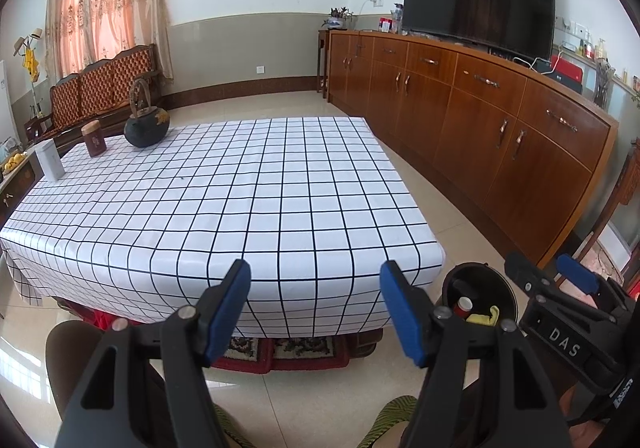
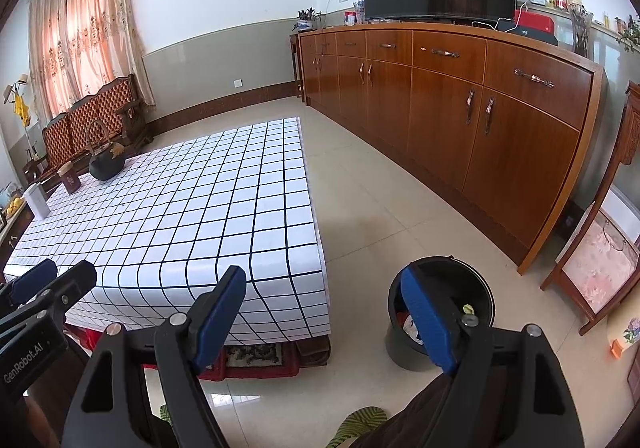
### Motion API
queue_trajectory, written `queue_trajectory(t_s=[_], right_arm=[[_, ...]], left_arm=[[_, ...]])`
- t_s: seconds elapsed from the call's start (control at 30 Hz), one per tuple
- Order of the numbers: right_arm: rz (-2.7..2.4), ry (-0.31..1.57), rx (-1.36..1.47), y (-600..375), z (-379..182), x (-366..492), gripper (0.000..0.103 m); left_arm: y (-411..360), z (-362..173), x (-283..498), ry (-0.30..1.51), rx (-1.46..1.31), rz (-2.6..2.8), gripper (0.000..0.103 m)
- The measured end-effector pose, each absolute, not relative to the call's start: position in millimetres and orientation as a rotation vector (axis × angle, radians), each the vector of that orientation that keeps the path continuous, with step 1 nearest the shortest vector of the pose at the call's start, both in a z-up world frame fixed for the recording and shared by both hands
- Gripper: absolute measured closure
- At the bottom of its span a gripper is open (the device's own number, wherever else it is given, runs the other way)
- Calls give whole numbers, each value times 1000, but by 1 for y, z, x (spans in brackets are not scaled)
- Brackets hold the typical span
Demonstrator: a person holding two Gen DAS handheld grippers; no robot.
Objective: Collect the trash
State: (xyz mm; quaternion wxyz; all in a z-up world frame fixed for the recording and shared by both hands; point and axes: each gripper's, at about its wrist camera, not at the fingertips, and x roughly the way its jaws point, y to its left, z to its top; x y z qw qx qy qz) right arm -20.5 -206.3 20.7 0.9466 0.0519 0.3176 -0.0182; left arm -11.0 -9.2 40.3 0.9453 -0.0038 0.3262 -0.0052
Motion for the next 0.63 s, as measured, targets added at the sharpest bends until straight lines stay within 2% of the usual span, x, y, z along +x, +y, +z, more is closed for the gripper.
queue_trajectory(t_s=[0.63], right_arm=[[-44,656,112,-208,15,-21,21]], left_arm=[[-12,38,-11,652,1,-48,33]])
